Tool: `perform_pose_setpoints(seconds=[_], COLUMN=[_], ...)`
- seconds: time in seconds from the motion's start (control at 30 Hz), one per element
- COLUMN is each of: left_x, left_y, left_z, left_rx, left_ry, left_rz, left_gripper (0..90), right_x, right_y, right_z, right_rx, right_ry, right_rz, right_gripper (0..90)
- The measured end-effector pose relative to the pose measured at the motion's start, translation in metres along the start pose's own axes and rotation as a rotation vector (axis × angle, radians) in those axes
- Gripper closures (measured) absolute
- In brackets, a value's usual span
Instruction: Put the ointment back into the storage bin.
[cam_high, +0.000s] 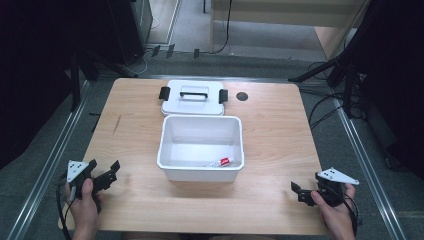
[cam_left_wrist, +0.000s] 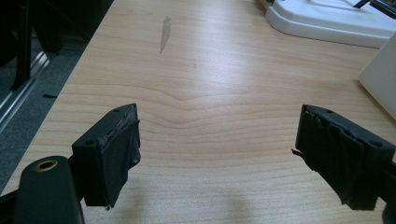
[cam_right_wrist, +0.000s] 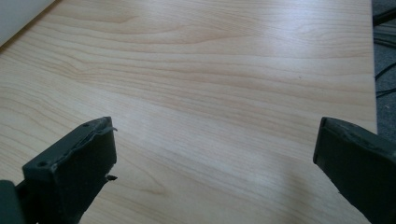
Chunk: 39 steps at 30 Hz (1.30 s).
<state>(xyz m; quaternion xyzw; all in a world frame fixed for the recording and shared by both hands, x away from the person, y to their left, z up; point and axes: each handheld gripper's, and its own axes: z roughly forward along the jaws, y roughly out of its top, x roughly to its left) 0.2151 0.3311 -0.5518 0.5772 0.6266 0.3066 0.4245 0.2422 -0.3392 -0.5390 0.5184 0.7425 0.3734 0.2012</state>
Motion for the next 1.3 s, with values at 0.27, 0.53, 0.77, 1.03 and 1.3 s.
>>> perform_pose_setpoints(seconds=[0.27,0.53,0.77,1.03,1.3], left_x=[0.0,0.0,0.0,0.0,-0.001], left_y=[0.0,0.0,0.0,0.0,0.002], left_z=[0.0,0.0,-0.001,0.0,0.003], left_rx=[0.0,-0.001,0.0,0.008,0.015], left_ry=[0.0,-0.001,0.0,-0.002,-0.002], left_rz=[0.002,-0.002,0.0,0.004,0.016], left_gripper=[14.5,14.5,14.5,14.5,14.5], right_x=[-0.008,-0.016,-0.019,-0.023,-0.023], right_y=[-0.012,-0.022,-0.033,-0.036,-0.037], right_z=[-0.012,-0.023,-0.031,-0.034,-0.034], right_rx=[-0.045,-0.076,-0.112,-0.172,-0.176], right_ry=[-0.012,-0.031,-0.043,-0.022,-0.012], right_rz=[0.032,0.057,0.077,0.133,0.133], right_gripper=[0.0,0.0,0.0,0.0,0.0])
